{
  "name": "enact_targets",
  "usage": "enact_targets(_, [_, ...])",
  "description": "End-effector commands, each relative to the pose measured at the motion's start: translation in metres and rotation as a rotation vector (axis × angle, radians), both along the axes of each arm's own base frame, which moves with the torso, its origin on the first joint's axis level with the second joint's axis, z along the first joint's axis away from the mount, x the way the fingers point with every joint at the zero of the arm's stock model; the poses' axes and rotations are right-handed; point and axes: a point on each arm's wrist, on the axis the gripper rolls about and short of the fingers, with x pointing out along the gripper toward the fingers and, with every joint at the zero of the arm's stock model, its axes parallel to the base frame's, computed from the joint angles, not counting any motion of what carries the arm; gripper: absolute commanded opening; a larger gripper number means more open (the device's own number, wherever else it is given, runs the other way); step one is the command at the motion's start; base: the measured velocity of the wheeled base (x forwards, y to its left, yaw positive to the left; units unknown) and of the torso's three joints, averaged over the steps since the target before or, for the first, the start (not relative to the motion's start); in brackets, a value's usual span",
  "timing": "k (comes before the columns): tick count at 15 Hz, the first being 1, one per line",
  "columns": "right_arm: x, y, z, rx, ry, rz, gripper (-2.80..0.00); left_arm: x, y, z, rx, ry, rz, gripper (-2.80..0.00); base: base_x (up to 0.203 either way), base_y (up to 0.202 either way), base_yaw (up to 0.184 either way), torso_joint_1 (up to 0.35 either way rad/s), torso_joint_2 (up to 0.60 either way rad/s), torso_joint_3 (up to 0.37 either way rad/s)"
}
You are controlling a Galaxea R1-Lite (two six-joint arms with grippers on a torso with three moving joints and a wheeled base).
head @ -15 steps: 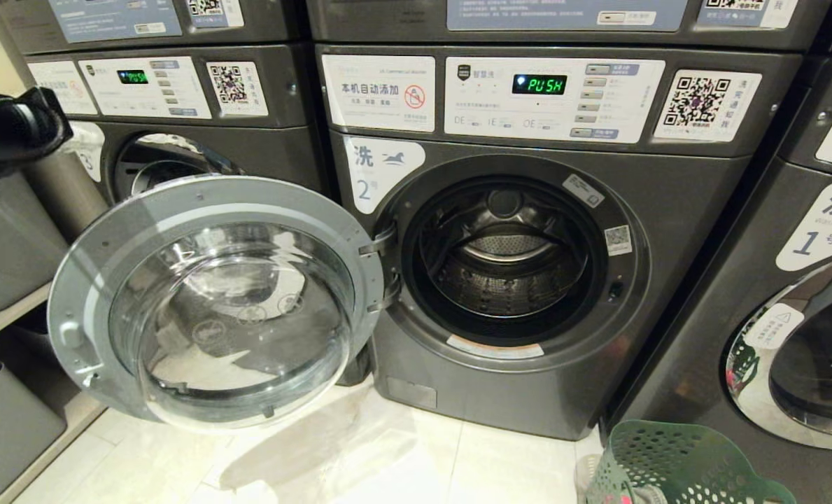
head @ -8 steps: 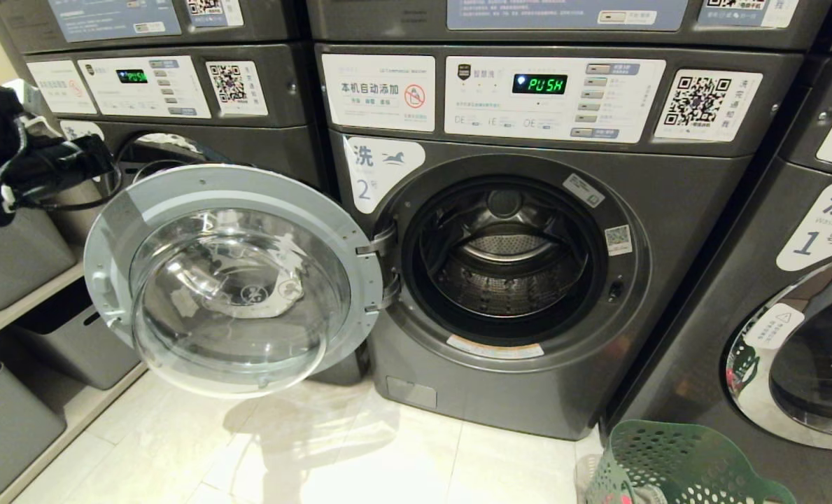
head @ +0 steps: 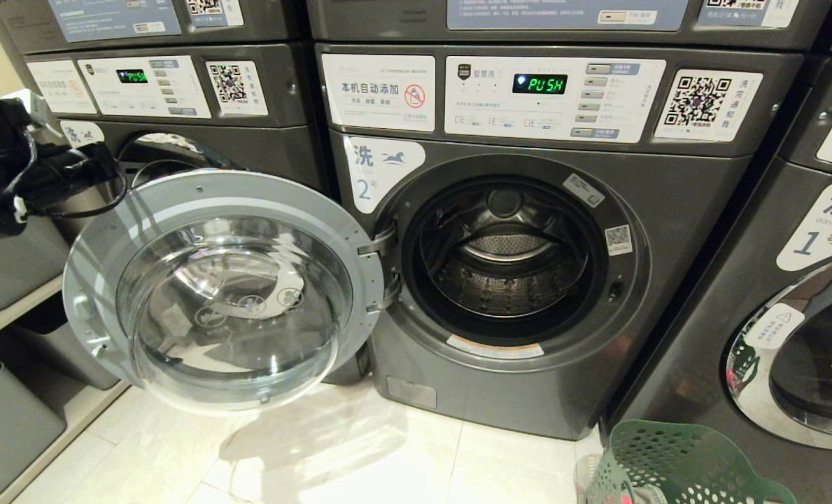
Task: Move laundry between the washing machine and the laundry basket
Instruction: Close the washing machine door with the left hand
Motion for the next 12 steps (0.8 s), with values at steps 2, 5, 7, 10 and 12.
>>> enact_targets(2, [0.000,0.000,0.000,0.000,0.000,0.001,-2.80,-0.004,-0.002,-0.002,-0.031,0.066,-0.010,-2.80,0.000,0.000,0.000,0.000,0.00,0.000])
enact_targets(5, [0.000,0.000,0.000,0.002,0.000,-0.001,-2.80,-0.012,-0.020,-0.013,-0.140,0.261,-0.122,-2.80,0.000,0.000,0.000,0.000,0.00,0.000])
enact_targets(7, [0.000,0.000,0.000,0.000,0.000,-0.001,-2.80,-0.007,-0.025,-0.022,-0.160,0.300,-0.148,-2.80,0.000,0.000,0.000,0.000,0.00,0.000])
enact_targets(10, [0.000,0.000,0.000,0.000,0.000,-0.001,-2.80,-0.007,-0.026,-0.031,-0.188,0.359,-0.172,-2.80,0.000,0.000,0.000,0.000,0.00,0.000])
enact_targets(12, [0.000,0.000,0.000,-0.001,0.000,-0.001,-2.80,-0.016,-0.029,-0.026,-0.215,0.397,-0.175,-2.80,0.000,0.000,0.000,0.000,0.00,0.000])
